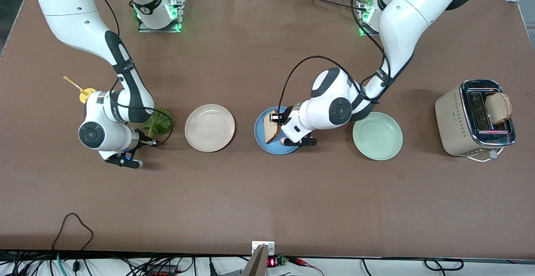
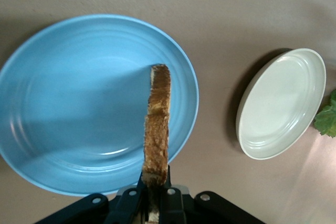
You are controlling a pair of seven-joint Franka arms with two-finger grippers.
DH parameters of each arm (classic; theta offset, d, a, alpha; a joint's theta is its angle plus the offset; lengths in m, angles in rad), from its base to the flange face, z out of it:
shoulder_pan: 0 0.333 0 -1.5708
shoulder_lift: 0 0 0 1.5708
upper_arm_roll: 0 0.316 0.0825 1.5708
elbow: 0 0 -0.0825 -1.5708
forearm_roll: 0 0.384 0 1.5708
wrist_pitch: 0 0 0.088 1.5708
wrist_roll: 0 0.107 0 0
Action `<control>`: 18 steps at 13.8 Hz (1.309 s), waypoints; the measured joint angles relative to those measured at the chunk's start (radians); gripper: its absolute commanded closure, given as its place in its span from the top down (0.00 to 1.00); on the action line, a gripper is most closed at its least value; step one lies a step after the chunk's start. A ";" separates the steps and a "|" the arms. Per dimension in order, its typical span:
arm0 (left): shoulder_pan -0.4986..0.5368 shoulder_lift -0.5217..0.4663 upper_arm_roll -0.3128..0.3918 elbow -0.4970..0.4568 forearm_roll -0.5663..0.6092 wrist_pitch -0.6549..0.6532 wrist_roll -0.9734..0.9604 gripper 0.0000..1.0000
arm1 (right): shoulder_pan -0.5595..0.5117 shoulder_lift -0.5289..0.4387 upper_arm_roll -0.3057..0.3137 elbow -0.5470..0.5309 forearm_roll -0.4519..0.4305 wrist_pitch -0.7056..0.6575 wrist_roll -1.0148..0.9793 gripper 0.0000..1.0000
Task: Make sandwich in blue plate with both arms
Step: 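Lower the bread onto the blue plate and open the left gripper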
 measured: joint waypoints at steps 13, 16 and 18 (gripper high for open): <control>0.067 -0.125 0.091 0.059 0.059 -0.128 0.095 1.00 | -0.011 -0.192 0.045 0.007 0.022 -0.174 0.124 0.00; 0.102 -0.265 0.091 0.061 0.223 -0.220 0.095 1.00 | -0.006 -0.214 0.108 0.012 0.110 -0.175 0.341 0.00; 0.129 -0.317 0.093 0.060 0.296 -0.273 0.096 1.00 | -0.002 -0.215 0.146 0.021 0.193 -0.173 0.493 0.00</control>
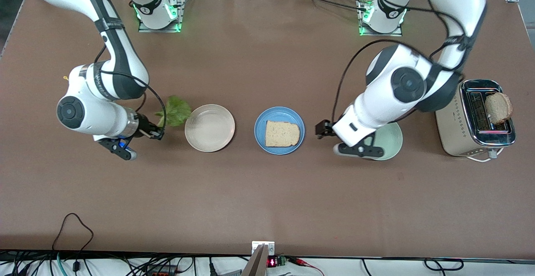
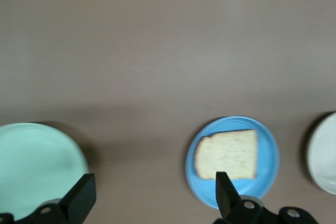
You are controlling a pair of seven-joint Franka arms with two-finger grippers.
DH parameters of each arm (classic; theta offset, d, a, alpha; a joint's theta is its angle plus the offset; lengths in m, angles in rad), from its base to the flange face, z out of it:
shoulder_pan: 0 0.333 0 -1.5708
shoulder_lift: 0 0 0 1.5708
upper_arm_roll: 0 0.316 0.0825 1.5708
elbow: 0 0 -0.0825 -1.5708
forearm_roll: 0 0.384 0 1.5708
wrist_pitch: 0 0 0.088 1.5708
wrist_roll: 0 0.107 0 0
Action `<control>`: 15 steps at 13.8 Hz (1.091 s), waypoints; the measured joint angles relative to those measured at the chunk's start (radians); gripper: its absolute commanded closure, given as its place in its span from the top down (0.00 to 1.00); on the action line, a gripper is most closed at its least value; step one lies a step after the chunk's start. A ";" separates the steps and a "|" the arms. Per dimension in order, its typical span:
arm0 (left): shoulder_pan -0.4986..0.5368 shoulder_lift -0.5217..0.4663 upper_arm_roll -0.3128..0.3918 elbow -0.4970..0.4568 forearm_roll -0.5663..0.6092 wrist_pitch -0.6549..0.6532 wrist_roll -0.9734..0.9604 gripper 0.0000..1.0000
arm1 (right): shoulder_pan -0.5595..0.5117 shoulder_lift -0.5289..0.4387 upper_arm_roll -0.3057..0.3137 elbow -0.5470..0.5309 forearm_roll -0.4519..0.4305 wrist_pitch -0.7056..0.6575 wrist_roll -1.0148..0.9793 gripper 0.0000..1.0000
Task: Make sandwich in blue plate with both arms
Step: 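Carry the lettuce onto the bread while the left gripper withdraws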
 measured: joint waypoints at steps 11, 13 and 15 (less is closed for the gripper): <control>0.137 -0.243 0.305 0.006 0.041 -0.205 0.280 1.00 | 0.177 0.134 0.057 0.046 0.387 0.350 0.513 0.00; 0.134 -0.298 0.351 0.006 -0.045 -0.275 0.310 1.00 | 0.213 0.180 0.057 0.058 0.441 0.415 0.519 0.00; 0.124 -0.347 0.381 0.002 -0.089 -0.324 0.357 1.00 | 0.256 0.230 0.058 0.072 0.490 0.480 0.520 0.00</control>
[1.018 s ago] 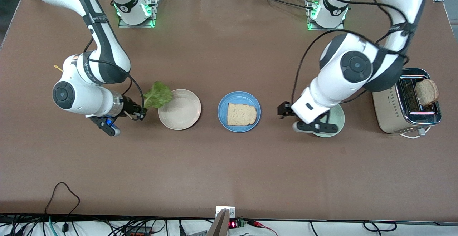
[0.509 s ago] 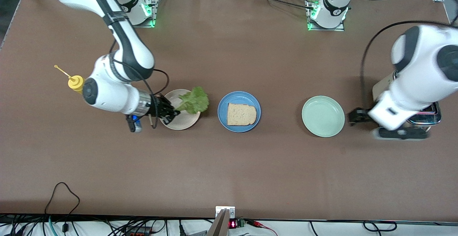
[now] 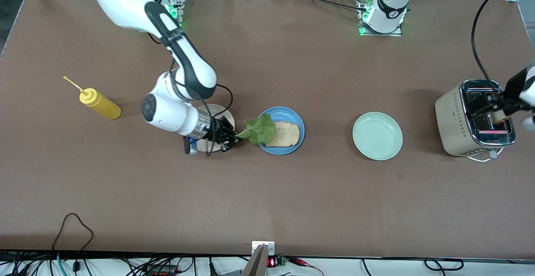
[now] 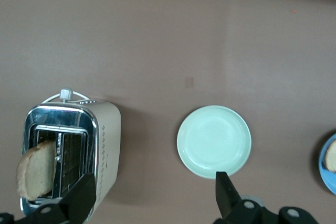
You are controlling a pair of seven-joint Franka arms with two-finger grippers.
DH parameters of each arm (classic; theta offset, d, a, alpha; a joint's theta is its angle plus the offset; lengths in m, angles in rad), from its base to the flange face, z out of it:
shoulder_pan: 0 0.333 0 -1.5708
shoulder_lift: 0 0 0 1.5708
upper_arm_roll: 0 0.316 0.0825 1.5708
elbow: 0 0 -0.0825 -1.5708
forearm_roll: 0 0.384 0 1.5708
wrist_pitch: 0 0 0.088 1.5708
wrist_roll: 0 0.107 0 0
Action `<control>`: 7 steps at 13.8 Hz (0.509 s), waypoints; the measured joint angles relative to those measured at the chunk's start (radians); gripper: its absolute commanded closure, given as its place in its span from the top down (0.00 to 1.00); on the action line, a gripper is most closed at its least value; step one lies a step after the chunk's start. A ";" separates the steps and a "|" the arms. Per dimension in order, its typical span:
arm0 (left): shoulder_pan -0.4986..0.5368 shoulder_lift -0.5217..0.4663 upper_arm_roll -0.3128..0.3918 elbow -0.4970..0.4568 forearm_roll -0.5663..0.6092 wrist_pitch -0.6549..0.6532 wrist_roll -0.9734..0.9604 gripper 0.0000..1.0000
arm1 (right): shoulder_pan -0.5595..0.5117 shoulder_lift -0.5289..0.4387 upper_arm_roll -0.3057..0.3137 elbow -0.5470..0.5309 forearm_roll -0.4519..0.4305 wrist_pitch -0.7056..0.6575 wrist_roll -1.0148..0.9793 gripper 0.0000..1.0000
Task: Make sandwich in blue plate with both arms
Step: 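Carry the lettuce onto the bread while the left gripper withdraws, then release the lettuce on the bread and withdraw the right gripper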
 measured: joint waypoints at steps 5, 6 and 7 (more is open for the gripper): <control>-0.008 -0.110 0.012 -0.130 -0.010 -0.037 0.016 1.00 | 0.092 0.106 0.001 0.039 0.121 0.120 0.004 0.00; -0.006 -0.122 0.014 -0.150 -0.017 -0.037 0.016 1.00 | 0.096 0.122 0.000 0.059 0.133 0.123 0.008 0.00; -0.001 -0.132 0.016 -0.165 -0.028 -0.037 0.016 1.00 | 0.097 0.137 0.000 0.080 0.144 0.123 0.012 0.00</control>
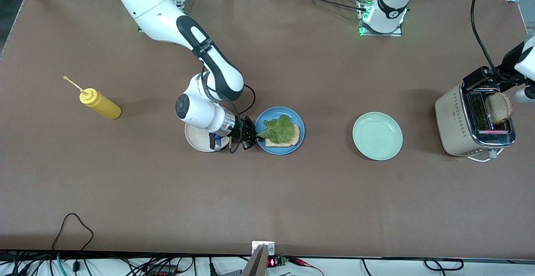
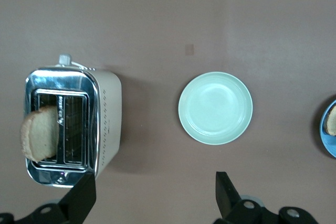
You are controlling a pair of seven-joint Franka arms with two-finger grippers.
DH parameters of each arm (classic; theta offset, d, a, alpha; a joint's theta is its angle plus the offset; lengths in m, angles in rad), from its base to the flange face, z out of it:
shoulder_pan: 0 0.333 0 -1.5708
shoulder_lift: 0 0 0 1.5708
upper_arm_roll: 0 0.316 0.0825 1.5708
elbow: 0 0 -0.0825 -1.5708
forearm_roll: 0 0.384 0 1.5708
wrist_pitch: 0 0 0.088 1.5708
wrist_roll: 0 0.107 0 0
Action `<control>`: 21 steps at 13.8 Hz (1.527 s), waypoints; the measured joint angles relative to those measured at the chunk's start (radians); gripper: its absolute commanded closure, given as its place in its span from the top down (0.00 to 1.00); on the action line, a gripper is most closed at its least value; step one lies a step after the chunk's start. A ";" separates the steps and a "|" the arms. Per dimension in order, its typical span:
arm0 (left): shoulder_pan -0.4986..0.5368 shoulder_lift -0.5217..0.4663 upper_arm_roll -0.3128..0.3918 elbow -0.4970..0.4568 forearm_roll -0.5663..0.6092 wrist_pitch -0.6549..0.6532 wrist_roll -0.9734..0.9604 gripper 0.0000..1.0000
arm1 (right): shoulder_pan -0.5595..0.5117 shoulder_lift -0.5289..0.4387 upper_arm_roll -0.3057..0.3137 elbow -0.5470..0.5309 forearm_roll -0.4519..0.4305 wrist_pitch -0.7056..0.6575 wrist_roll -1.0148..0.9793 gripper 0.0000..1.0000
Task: Make sandwich in blue plate with both arms
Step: 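Release the lettuce on the bread and withdraw the right gripper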
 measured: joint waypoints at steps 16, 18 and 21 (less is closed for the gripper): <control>0.008 -0.084 -0.008 -0.124 -0.007 0.007 0.001 1.00 | 0.027 -0.019 -0.113 0.091 -0.117 -0.169 0.004 1.00; 0.011 -0.082 -0.007 -0.127 -0.007 0.009 0.001 1.00 | 0.004 -0.079 -0.157 0.097 -0.191 -0.296 0.001 1.00; 0.019 -0.079 -0.002 -0.128 -0.007 0.010 0.001 1.00 | -0.071 -0.179 -0.167 0.098 -0.315 -0.475 -0.061 1.00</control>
